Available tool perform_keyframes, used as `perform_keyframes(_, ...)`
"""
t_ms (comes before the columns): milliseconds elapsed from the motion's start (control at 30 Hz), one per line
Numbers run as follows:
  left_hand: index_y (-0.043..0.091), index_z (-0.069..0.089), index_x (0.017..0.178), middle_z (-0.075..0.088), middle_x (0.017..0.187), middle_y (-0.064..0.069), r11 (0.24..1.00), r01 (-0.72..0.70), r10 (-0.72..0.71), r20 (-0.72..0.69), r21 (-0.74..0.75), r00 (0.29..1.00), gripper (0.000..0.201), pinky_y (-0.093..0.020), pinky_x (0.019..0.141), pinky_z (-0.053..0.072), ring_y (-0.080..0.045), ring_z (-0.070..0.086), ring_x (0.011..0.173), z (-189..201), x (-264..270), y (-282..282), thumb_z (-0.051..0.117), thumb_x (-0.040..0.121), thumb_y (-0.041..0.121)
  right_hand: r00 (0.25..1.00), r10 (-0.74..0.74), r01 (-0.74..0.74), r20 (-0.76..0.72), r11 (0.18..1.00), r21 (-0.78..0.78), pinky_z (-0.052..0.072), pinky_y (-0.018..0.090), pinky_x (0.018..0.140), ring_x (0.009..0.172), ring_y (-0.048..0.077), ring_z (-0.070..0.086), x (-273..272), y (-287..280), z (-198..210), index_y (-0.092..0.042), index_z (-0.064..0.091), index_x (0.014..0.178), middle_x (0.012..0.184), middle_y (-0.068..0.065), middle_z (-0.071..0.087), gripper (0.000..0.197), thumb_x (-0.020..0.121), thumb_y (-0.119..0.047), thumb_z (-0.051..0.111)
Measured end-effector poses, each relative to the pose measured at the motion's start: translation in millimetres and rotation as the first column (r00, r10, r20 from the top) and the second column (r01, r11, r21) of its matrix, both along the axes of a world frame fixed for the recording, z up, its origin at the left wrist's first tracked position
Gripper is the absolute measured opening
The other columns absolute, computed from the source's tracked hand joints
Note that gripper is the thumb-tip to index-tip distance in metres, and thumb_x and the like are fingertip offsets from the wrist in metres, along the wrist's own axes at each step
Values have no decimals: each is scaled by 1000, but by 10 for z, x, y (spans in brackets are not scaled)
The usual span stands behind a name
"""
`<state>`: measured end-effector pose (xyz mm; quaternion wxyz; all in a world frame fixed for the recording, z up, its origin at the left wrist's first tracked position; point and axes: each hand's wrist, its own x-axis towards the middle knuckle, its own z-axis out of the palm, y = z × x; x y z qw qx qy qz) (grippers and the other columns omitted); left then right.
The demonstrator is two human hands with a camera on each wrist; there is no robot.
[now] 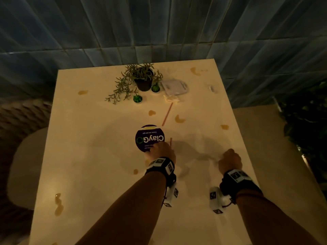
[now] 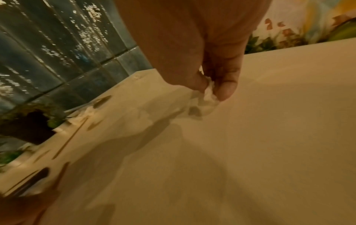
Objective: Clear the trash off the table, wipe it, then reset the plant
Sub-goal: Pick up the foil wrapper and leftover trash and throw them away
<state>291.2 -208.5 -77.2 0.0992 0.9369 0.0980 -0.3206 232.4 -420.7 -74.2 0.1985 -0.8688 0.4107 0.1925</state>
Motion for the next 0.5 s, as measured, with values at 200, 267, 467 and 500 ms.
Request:
perform_keyframes(200, 15, 59, 114, 66, 110, -8, 996, 13, -9, 51, -91, 999, 26, -44, 93, 39, -29, 60, 103, -14, -13, -29, 44, 93, 17, 950, 196, -218, 243, 974, 66, 44, 36, 72, 95, 40, 60, 375, 350, 195, -5, 59, 100, 104, 21, 66, 19, 85, 1, 48)
perform_keyframes(267, 15, 58, 117, 65, 110, -8, 996, 37, -32, 72, -75, 997, 28, -46, 95, 37, -29, 59, 104, -32, -42, -64, 43, 93, 16, 899, 339, -377, 277, 921, 97, 46, 37, 73, 95, 38, 60, 548, 506, 258, -7, 59, 97, 101, 18, 66, 20, 85, 3, 46)
perform_keyframes(467, 7, 55, 119, 57, 120, -12, 989, 136, -140, 56, 60, 989, 30, -46, 103, 30, -32, 49, 115, -32, -133, -152, 37, 95, 14, 702, 662, -699, 264, 711, 77, 42, 36, 67, 89, 37, 59, 1013, 894, 284, -5, 59, 89, 93, 19, 65, 18, 90, -8, 41)
perform_keyframes(500, 7, 54, 119, 56, 120, -12, 984, 159, -163, 52, 78, 985, 30, -47, 103, 29, -32, 48, 115, -32, -168, -166, 37, 95, 14, 660, 702, -741, 268, 667, 78, 37, 35, 64, 87, 37, 59, 1073, 931, 256, -5, 57, 87, 89, 19, 64, 16, 91, -12, 43)
